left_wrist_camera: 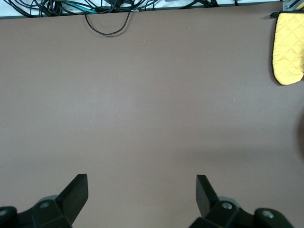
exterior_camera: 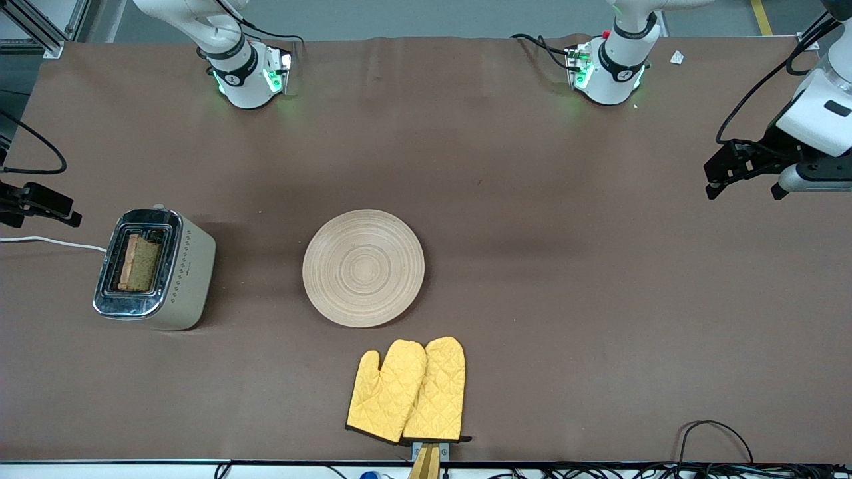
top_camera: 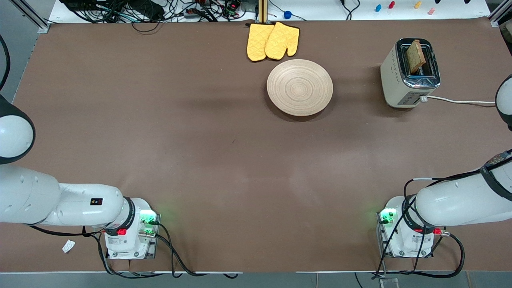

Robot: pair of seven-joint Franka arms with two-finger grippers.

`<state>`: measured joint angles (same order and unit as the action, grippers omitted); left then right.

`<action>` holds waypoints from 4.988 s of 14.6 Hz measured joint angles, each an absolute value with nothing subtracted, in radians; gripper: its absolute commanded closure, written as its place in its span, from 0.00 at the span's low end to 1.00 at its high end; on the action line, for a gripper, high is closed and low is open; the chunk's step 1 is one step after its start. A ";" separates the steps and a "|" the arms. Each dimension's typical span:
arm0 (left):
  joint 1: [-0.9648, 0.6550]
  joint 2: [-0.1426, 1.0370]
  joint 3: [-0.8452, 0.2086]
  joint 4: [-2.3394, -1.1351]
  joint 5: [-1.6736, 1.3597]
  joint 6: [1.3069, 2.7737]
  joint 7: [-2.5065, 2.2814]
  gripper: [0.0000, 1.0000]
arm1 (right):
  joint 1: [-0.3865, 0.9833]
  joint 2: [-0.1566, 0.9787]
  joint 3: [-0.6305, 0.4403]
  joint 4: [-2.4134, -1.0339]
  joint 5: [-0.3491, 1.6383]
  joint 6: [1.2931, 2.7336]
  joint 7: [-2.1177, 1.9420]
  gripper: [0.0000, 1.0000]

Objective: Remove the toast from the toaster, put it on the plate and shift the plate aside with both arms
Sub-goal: 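Reach the right gripper down to the toast in the toaster slot, then grasp the toast slice and lift it out with the right gripper, then carry the toast over the wooden plate and release it, then retract the right gripper while the left gripper reaches toward the plate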

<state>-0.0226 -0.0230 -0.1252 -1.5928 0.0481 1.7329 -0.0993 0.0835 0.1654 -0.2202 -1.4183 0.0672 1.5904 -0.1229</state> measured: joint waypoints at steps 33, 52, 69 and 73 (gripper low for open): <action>-0.022 0.020 -0.122 -1.534 0.009 1.650 -0.119 0.00 | 0.080 0.199 -0.201 -1.677 0.063 1.830 -0.148 0.99; -0.021 0.030 -0.121 -1.533 0.009 1.649 -0.118 0.00 | 0.675 0.262 -0.184 -2.028 0.537 2.414 0.191 0.98; -0.030 0.051 -0.126 -1.536 -0.038 1.644 -0.117 0.00 | 0.539 0.323 -0.403 -1.890 0.370 2.105 0.013 0.00; -0.078 0.193 -0.149 -1.562 -0.230 1.708 -0.121 0.00 | 0.532 0.202 -0.562 -1.854 0.231 1.957 -0.099 0.00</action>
